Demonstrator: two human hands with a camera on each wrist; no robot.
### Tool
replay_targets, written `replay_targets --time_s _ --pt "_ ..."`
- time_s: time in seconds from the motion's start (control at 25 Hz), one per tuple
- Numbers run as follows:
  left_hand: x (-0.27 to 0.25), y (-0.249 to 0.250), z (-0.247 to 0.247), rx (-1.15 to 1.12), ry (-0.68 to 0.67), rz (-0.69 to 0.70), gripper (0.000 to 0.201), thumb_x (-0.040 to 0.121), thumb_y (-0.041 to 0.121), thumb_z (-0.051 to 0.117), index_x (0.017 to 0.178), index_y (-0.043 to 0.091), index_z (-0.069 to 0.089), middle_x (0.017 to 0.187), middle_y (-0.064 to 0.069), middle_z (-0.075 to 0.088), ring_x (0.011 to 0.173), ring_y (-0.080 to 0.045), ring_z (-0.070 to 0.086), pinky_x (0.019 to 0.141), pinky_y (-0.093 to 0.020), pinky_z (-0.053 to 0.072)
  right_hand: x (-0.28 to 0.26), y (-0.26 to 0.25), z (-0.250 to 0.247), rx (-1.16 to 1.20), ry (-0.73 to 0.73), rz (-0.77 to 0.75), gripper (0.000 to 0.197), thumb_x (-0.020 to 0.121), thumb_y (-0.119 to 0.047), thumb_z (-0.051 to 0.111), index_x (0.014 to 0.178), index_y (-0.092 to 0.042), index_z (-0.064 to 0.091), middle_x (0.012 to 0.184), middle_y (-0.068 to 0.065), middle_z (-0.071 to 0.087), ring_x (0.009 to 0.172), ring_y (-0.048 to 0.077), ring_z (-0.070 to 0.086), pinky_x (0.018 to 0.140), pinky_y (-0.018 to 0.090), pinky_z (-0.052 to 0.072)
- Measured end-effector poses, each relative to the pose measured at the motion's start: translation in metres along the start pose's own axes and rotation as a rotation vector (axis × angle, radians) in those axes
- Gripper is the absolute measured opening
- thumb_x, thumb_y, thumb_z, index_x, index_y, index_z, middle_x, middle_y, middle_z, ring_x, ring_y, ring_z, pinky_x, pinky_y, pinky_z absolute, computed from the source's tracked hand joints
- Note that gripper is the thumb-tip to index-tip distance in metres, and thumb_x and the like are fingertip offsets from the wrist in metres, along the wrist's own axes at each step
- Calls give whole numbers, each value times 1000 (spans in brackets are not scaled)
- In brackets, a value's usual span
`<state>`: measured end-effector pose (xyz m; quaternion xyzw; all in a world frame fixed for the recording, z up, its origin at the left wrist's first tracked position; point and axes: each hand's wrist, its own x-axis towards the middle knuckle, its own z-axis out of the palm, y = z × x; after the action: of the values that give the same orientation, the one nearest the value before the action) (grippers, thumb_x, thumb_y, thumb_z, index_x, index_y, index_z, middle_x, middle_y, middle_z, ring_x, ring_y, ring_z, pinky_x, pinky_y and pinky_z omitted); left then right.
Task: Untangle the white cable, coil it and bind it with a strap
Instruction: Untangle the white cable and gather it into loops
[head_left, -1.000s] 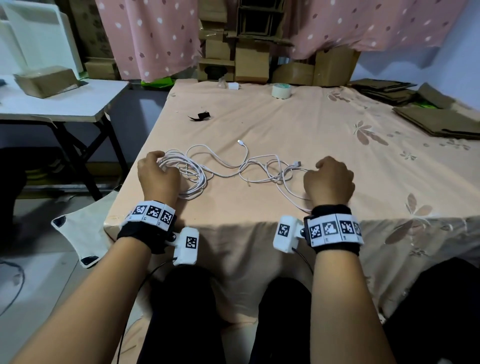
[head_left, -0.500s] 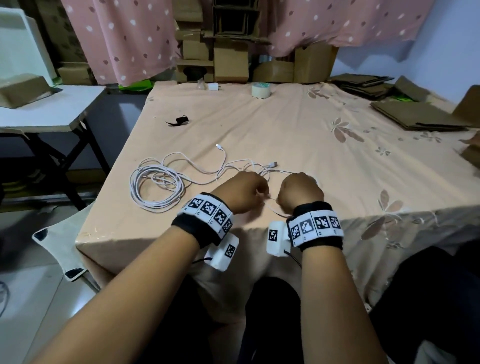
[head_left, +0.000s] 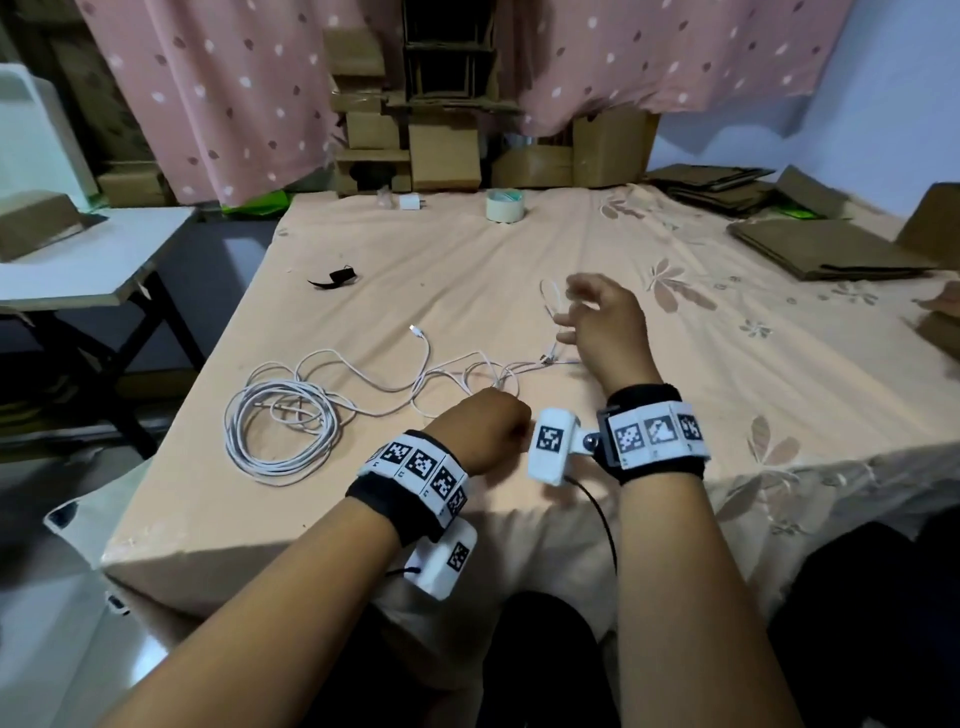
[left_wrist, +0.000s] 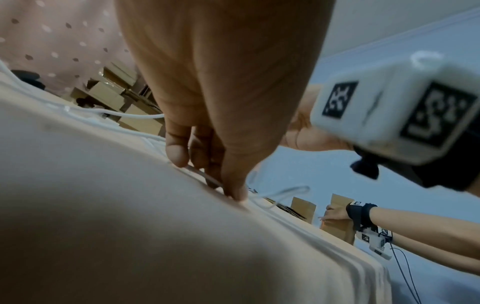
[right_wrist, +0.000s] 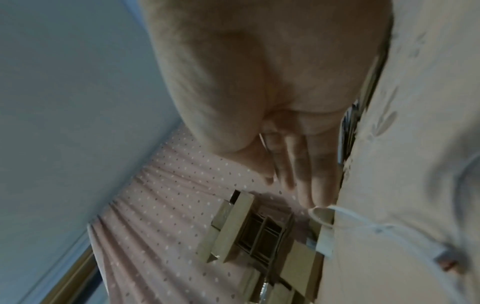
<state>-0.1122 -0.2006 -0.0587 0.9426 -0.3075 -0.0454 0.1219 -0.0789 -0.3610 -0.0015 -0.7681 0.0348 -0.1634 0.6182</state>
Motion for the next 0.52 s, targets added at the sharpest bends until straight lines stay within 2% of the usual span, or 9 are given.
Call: replay_targets --time_s 0.08,0.12,0.2,0.24,0.28,0.32,0.4,0.48,0.52 --pt "4 -1 2 -103 68 -86 13 94 16 54 82 12 54 86 -11 62 84 -30 57 64 -32 32 -10 16 -7 -150 141 -36 39 87 4 45 104 -17 72 100 2 71 98 25 71 79 27 51" --pt "6 -1 1 -216 151 -142 11 95 15 52 84 12 54 88 -10 63 84 -28 57 66 -32 34 -18 22 -11 -195 268 -52 36 85 3 47 99 -17 74 94 1 73 98 25 69 77 23 44" --pt "11 1 -5 -543 380 -283 13 96 11 50 84 12 56 84 -7 67 77 -24 60 67 -30 41 -32 31 -21 -284 563 -108 28 84 -3 50 97 -14 73 96 3 74 99 27 63 71 22 32" --pt "11 3 -10 -722 484 -352 16 98 10 49 83 12 56 76 -6 67 67 -21 60 63 -28 44 -35 36 -24 -311 621 -132 25 84 -8 51 96 -14 73 97 4 74 99 28 62 70 25 32" --pt "12 6 -15 -910 557 -400 20 101 10 48 82 9 56 68 -6 64 58 -19 58 58 -25 46 -36 43 -24 -310 586 -123 23 84 -12 52 92 -16 73 95 4 74 98 30 63 72 28 35" --pt "13 8 -21 -1111 600 -419 23 103 10 47 82 6 56 63 -7 62 53 -19 56 56 -24 48 -35 46 -22 -260 453 -77 21 82 -16 53 88 -20 73 92 2 75 96 30 65 74 30 42" --pt "12 10 -32 -1411 627 -377 26 105 13 48 82 4 58 64 -8 61 52 -21 58 61 -29 52 -37 48 -15 -132 53 59 23 79 -19 56 91 -27 74 91 -4 74 98 27 69 82 35 52" --pt "10 10 -40 -1453 642 -292 26 104 13 52 83 4 63 71 -9 65 57 -20 62 71 -37 53 -45 40 -2 -9 -332 142 31 85 -6 60 105 -27 71 99 -6 70 100 17 66 82 30 49" --pt "9 11 -42 -1425 656 -250 24 103 11 52 85 2 66 76 -10 68 61 -19 64 73 -38 54 -50 36 6 32 -447 145 32 88 -1 61 105 -26 70 100 -4 69 96 13 64 79 27 48"
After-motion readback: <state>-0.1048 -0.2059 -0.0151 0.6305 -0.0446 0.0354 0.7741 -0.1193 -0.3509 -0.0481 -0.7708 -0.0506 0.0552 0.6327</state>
